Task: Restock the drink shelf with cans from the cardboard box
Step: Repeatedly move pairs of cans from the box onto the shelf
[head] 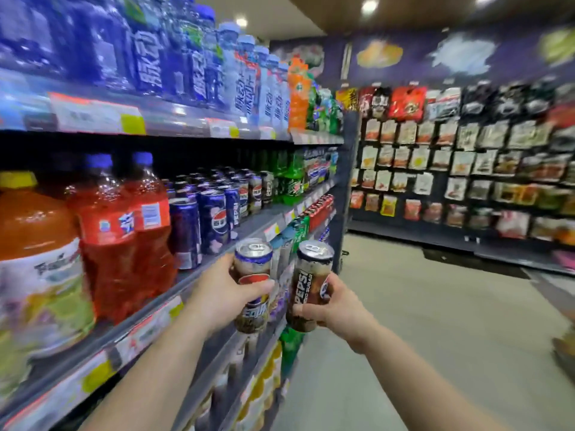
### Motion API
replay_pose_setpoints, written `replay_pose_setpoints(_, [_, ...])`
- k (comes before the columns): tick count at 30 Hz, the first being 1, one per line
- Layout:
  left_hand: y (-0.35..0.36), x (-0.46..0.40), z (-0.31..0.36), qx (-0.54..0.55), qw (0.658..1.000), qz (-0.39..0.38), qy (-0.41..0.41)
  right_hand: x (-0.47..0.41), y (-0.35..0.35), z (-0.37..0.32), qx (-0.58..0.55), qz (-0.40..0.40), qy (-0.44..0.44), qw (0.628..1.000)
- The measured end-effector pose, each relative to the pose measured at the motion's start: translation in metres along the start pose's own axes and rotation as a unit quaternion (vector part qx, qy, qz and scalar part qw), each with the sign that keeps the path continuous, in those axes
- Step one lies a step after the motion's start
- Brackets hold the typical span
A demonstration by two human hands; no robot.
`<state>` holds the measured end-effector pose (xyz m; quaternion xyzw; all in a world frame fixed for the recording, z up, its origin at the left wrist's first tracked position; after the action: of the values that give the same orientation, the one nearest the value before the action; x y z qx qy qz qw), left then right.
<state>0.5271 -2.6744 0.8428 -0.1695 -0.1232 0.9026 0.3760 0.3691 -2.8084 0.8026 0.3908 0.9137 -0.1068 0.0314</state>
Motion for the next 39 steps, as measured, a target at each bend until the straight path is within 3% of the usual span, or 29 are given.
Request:
replay_pose_setpoints(7, [0.06, -0.117, -0.013, -0.06, 0.997, 0.046, -0.017, -0.158, -0.063, 0.04, -0.002, -0.017, -0.019, 1.0])
replay_pose_setpoints(14, [0.106, -0.211, -0.012, -0.073, 0.98, 0.159, -0.089, -0.311, -0.104, 0.044, 0.048, -0.148, -0.049, 0.987])
replay_pose_setpoints(19, [0.099, -0.251, 0.005, -0.097, 0.957, 0.262, -0.078, -0.395, -0.08, 0.027, 0.037, -0.226, -0.083, 0.97])
replay_pose_setpoints(24, [0.074, -0.285, 0.013, -0.133, 0.928, 0.34, -0.072, -0.444, -0.028, 0.018, 0.0, -0.271, -0.126, 0.954])
replay_pose_setpoints(33, [0.068, -0.317, 0.001, -0.182, 0.907, 0.365, -0.109, -0.486, 0.016, 0.021, -0.006, -0.343, -0.142, 0.929])
replay_pose_setpoints(39, [0.07, -0.326, -0.009, -0.241, 0.868, 0.402, -0.163, -0.5, 0.043, 0.024, 0.004, -0.402, -0.155, 0.903])
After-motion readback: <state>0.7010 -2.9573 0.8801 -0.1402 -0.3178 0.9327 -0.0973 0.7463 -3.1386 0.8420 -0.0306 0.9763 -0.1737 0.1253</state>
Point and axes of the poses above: each hand's wrist, its own x-axis away from the middle knuckle, its own y-axis out of the palm, z = x × y, the point moved 5 cm from there along -x, towards the middle knuckle, and after that the axes turned 2 degrees about -y, right-handed, at the moved point
